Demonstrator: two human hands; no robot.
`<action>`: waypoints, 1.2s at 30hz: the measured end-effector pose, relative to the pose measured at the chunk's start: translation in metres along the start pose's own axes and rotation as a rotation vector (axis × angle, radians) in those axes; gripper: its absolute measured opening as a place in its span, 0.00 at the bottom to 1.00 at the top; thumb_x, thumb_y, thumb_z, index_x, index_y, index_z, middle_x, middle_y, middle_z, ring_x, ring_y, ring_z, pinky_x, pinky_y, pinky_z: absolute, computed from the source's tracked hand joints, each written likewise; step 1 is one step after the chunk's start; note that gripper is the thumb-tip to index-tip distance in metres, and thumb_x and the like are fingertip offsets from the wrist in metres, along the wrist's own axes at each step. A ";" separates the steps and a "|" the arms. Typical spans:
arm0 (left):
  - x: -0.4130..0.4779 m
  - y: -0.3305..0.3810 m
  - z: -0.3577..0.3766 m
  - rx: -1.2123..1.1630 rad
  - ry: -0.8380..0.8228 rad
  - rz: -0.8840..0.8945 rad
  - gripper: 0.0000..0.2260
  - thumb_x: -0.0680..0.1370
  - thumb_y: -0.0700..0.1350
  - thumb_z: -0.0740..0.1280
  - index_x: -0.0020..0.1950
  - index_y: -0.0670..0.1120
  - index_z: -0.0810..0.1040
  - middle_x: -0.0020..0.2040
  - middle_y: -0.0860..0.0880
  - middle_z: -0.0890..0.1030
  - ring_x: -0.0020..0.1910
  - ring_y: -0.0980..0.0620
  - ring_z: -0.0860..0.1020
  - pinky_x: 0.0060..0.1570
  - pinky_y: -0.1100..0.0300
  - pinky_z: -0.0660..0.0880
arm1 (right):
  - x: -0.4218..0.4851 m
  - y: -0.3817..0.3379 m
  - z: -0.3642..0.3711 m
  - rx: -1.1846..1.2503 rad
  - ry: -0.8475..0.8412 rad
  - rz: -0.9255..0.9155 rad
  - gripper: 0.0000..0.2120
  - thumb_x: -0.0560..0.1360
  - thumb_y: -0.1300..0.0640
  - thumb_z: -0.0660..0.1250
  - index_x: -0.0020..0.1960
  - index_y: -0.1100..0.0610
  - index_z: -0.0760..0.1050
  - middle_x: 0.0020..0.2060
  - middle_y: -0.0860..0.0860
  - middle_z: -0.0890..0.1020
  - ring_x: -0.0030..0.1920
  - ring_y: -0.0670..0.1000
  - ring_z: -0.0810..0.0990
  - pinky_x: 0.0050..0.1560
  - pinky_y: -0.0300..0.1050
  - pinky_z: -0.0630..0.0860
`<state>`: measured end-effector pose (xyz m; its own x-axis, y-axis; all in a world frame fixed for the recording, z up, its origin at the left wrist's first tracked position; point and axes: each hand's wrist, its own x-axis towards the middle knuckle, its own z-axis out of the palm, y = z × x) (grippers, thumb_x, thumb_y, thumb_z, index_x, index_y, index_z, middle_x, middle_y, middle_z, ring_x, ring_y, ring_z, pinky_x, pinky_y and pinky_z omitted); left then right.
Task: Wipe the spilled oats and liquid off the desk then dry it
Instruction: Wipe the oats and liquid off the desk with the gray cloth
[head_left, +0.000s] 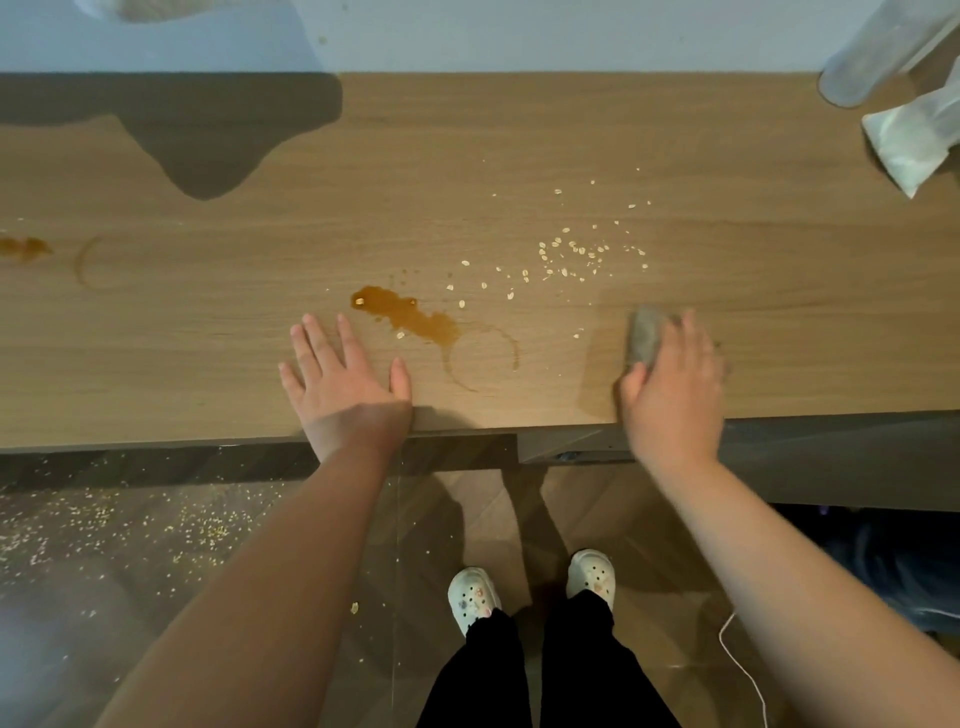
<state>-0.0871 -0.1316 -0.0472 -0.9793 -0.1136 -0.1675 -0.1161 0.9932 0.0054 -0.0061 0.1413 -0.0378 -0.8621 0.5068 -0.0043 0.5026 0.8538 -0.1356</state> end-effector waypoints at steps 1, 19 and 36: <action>0.000 0.000 0.000 -0.005 -0.001 0.001 0.34 0.80 0.62 0.47 0.80 0.45 0.44 0.80 0.40 0.44 0.79 0.43 0.44 0.76 0.43 0.47 | 0.014 0.013 0.000 0.012 0.046 0.105 0.26 0.79 0.54 0.54 0.75 0.61 0.59 0.77 0.60 0.58 0.76 0.62 0.58 0.76 0.60 0.53; -0.001 0.002 -0.003 -0.012 -0.015 -0.013 0.33 0.80 0.61 0.48 0.80 0.46 0.44 0.80 0.41 0.43 0.79 0.43 0.43 0.76 0.44 0.45 | 0.099 -0.009 -0.013 0.090 0.029 0.334 0.28 0.78 0.54 0.56 0.76 0.62 0.58 0.77 0.60 0.57 0.76 0.64 0.56 0.75 0.63 0.52; -0.003 0.002 -0.004 -0.046 0.007 -0.014 0.33 0.80 0.60 0.50 0.80 0.45 0.47 0.80 0.40 0.45 0.79 0.43 0.45 0.76 0.44 0.46 | 0.082 -0.039 0.002 0.067 -0.050 -0.154 0.28 0.79 0.55 0.56 0.77 0.60 0.58 0.77 0.59 0.58 0.77 0.61 0.55 0.76 0.58 0.50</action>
<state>-0.0846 -0.1294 -0.0425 -0.9787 -0.1277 -0.1610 -0.1372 0.9893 0.0489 -0.0962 0.1495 -0.0353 -0.9315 0.3627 -0.0275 0.3604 0.9103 -0.2038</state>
